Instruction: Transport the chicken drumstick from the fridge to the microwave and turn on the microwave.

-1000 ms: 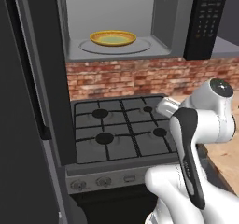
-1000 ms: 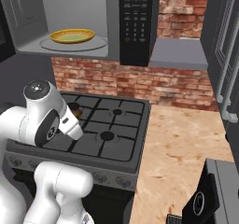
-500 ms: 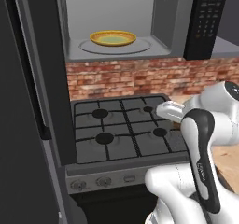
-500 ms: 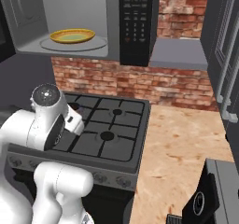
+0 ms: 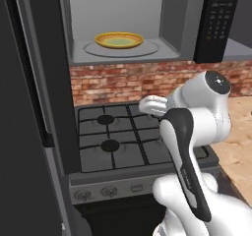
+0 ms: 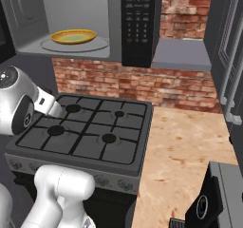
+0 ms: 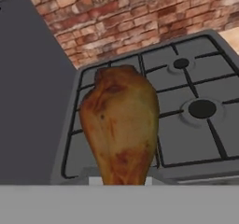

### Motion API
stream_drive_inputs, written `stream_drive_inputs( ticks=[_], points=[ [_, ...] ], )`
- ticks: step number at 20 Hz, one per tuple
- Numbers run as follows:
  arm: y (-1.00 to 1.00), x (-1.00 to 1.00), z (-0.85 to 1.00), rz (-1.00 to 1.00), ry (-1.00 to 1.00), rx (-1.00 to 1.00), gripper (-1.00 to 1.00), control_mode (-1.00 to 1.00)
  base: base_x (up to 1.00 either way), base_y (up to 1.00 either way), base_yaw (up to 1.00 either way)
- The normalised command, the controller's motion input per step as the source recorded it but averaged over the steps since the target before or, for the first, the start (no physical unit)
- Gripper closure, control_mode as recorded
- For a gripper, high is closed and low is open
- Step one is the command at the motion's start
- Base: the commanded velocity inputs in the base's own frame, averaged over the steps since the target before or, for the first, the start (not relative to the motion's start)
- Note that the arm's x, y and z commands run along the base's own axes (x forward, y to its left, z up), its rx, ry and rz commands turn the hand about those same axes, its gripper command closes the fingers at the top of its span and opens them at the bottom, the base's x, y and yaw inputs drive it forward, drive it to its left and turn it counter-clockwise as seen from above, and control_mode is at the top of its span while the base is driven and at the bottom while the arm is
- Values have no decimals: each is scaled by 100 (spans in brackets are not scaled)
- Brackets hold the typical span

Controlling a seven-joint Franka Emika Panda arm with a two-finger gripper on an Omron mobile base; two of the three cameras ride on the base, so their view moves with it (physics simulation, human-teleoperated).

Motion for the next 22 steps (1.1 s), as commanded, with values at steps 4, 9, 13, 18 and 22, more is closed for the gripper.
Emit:
stream_drive_inputs(
  ticks=[4, 9, 13, 18, 22],
  points=[
    [9, 0, 66, 0, -16, -4, 100, -100, 0, 0, 0],
    [0, 2, 67, 0, -12, 0, 100, -100, 0, 0, 0],
    [0, 3, 48, 0, -12, 0, 100, -100, 0, 0, 0],
    [0, 9, 30, 0, -21, 0, 100, -100, 0, 0, 0],
    [-1, 8, 20, 0, -28, 0, 100, -100, 0, 0, 0]
  ],
)
